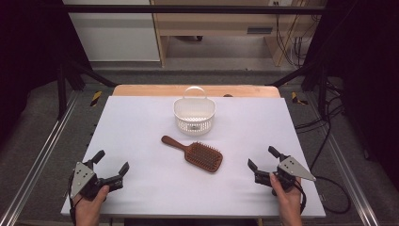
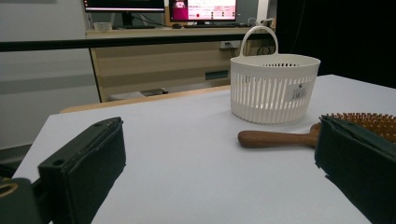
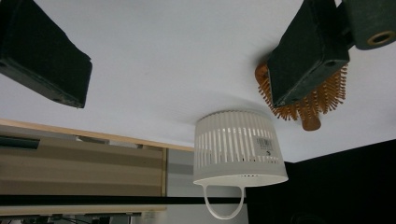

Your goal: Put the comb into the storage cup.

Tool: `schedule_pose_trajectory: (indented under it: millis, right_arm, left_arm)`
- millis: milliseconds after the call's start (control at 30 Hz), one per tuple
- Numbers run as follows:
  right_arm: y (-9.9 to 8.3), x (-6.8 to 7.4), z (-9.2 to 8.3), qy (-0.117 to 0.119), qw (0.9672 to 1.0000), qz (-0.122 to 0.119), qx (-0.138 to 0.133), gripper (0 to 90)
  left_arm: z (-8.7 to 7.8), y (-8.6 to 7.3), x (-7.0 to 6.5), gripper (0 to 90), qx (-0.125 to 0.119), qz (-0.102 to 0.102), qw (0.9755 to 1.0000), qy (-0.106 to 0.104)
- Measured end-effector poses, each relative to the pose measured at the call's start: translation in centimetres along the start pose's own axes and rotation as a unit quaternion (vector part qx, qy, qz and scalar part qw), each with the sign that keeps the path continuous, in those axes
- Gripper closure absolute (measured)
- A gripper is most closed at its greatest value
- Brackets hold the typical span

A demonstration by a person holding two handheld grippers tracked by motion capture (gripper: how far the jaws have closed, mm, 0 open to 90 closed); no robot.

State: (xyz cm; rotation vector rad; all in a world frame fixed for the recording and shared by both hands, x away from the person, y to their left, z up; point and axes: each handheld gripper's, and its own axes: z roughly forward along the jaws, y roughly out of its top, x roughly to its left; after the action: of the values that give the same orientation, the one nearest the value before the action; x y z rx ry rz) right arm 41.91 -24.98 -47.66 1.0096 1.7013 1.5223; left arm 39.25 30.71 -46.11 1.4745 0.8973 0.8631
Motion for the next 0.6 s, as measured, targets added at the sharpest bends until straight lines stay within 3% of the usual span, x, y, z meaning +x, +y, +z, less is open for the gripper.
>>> schedule_pose_trajectory:
  millis: [300, 600]
  right_arm:
    - [-0.01, 0.08, 0.00, -0.007, 0.9999, 0.008, 0.000, 5.8]
    - [0.09, 0.58, 0.00, 0.001, 0.9999, 0.013, 0.006, 5.0]
  left_arm:
    - [0.02, -0.04, -0.28, 2.1, 0.004, 0.004, 1.0000, -0.004]
    - [0.06, -0.08, -0.36, 2.2, 0.006, 0.004, 1.0000, -0.004]
